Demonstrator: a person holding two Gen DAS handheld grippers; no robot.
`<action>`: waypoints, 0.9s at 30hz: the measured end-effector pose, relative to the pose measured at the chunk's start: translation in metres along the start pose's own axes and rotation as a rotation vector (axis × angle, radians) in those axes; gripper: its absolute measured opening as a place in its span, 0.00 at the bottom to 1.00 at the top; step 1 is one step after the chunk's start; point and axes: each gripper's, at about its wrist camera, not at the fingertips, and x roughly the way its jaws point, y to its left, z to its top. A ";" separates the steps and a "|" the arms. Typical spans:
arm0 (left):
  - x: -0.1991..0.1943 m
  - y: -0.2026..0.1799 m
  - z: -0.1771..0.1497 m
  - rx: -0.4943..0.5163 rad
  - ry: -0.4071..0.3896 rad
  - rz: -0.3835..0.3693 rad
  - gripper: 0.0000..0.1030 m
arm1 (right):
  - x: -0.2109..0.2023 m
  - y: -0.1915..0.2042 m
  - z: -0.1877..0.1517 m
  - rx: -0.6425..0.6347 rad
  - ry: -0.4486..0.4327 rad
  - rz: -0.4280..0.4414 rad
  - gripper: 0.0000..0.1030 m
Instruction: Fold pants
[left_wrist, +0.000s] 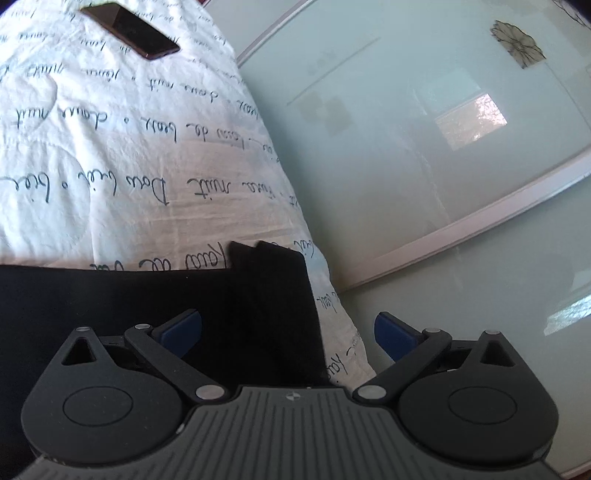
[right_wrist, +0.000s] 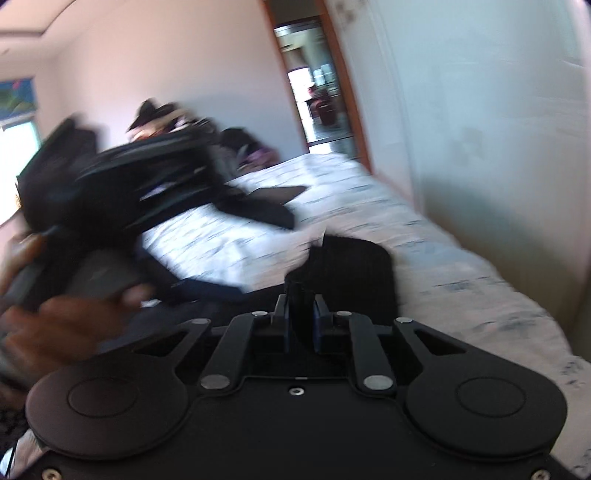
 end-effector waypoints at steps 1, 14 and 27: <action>0.003 0.003 0.001 -0.019 0.001 -0.007 0.97 | 0.001 0.005 -0.001 -0.008 0.005 0.019 0.13; -0.071 0.015 -0.027 0.090 -0.183 0.167 0.05 | -0.006 0.048 -0.002 -0.038 -0.013 0.164 0.13; -0.165 0.100 -0.067 0.046 -0.276 0.665 0.08 | 0.060 0.144 -0.034 -0.114 0.182 0.498 0.13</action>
